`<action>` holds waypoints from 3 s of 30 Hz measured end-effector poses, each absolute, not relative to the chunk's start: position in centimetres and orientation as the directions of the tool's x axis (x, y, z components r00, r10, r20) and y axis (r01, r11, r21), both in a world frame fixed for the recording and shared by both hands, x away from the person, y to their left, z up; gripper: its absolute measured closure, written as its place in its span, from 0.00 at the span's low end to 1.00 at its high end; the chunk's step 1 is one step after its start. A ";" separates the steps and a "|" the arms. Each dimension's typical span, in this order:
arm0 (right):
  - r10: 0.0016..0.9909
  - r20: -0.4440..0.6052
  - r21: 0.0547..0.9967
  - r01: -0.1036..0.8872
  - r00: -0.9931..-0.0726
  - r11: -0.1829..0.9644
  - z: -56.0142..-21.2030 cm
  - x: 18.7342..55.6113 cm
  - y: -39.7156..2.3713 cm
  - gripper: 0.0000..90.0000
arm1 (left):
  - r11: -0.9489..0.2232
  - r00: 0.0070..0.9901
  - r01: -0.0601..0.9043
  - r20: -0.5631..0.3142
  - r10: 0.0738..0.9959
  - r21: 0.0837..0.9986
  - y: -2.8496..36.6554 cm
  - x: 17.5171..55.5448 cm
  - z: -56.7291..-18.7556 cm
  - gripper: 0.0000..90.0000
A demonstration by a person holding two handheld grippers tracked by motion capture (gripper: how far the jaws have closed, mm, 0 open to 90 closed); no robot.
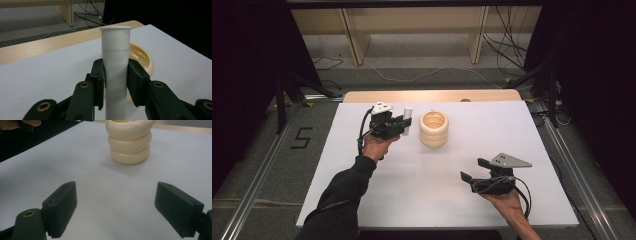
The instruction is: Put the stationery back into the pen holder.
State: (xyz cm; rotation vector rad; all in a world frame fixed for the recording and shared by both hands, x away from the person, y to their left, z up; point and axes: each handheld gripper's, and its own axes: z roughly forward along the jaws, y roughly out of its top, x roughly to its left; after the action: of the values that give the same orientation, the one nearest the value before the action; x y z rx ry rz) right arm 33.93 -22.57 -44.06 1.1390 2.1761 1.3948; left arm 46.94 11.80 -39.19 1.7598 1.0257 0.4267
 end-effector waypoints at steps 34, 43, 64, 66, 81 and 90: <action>0.752 0.143 0.871 0.443 -0.643 0.212 -44.0 33.8 -22.6 0.21 | -0.068 0.575 0.419 -0.207 0.792 0.905 7.2 49.9 -38.9 0.76; 0.748 0.140 0.873 0.437 -0.649 0.215 -44.0 33.9 -22.6 0.21 | -0.053 0.578 0.418 -0.221 0.786 0.907 5.8 50.4 -39.0 0.76; 0.744 0.142 0.874 0.435 -0.652 0.215 -44.0 33.8 -22.6 0.21 | -0.060 0.578 0.419 -0.215 0.787 0.906 3.7 51.2 -39.7 0.76; 0.744 0.141 0.874 0.435 -0.653 0.216 -44.0 33.8 -22.6 0.21 | -0.062 0.577 0.422 -0.215 0.788 0.904 3.6 51.3 -39.7 0.76; 0.743 0.143 0.874 0.436 -0.654 0.216 -44.0 33.8 -22.6 0.21 | -0.064 0.557 0.446 -0.221 0.801 0.893 3.4 51.8 -40.5 0.76; 0.744 0.153 0.869 0.447 -0.650 0.212 -44.0 33.7 -22.5 0.21 | -0.067 0.552 0.458 -0.224 0.803 0.886 3.2 51.9 -41.1 0.75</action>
State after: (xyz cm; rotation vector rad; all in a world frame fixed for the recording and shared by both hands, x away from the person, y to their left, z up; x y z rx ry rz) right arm 33.74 -22.51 -43.96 1.1191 2.1929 1.4122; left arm 51.85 3.25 -41.10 1.7062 1.0632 0.3979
